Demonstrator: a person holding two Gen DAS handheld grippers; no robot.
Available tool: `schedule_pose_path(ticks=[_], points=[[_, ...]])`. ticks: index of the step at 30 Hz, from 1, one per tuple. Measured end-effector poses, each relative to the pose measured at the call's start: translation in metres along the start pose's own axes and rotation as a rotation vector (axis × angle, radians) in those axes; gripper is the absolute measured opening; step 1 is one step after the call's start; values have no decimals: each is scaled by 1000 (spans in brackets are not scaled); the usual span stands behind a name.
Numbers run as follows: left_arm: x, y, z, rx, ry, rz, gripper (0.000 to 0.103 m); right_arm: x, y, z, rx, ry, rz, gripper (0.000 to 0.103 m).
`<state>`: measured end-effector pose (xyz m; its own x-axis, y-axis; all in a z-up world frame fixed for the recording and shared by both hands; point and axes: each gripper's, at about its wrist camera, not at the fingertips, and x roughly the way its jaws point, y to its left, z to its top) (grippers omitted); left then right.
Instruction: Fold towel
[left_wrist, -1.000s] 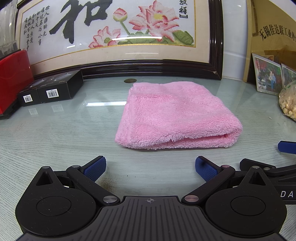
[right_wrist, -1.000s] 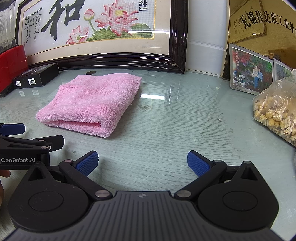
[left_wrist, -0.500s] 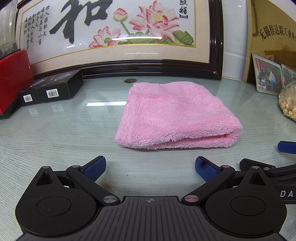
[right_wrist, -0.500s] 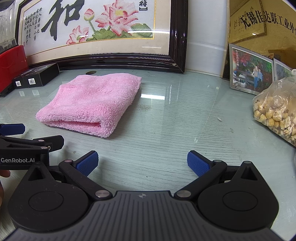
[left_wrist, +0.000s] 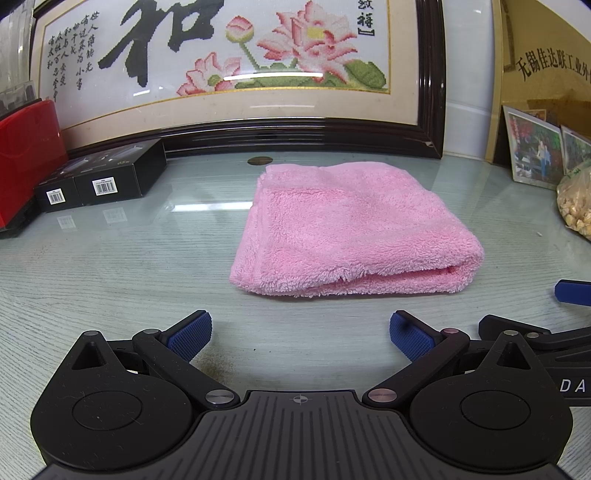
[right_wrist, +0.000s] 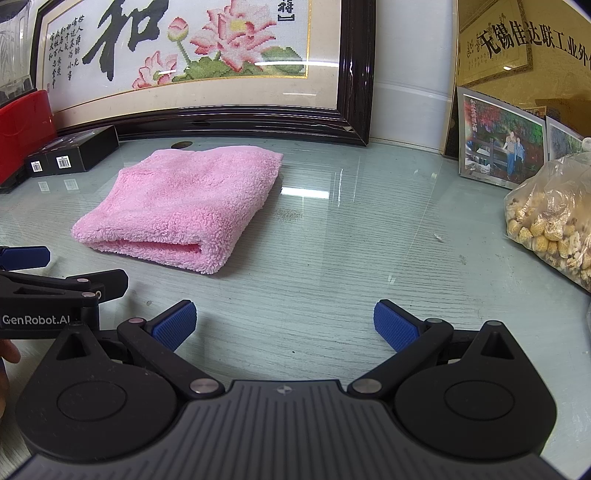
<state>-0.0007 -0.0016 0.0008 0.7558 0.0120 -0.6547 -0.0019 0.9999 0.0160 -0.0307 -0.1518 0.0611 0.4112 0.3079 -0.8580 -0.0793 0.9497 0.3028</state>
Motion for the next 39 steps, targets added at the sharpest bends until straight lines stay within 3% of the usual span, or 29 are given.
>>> schedule_pose_path(ticks=[21, 35, 39], points=[[-1, -1, 0, -14, -2, 5, 103, -5, -10, -2, -37, -2, 58, 103], [-8, 21, -1, -110, -31, -27, 103, -10, -72, -4, 107, -13, -25, 103], [-7, 36, 0, -84, -28, 5, 103, -11, -83, -7, 110, -12, -58, 103]])
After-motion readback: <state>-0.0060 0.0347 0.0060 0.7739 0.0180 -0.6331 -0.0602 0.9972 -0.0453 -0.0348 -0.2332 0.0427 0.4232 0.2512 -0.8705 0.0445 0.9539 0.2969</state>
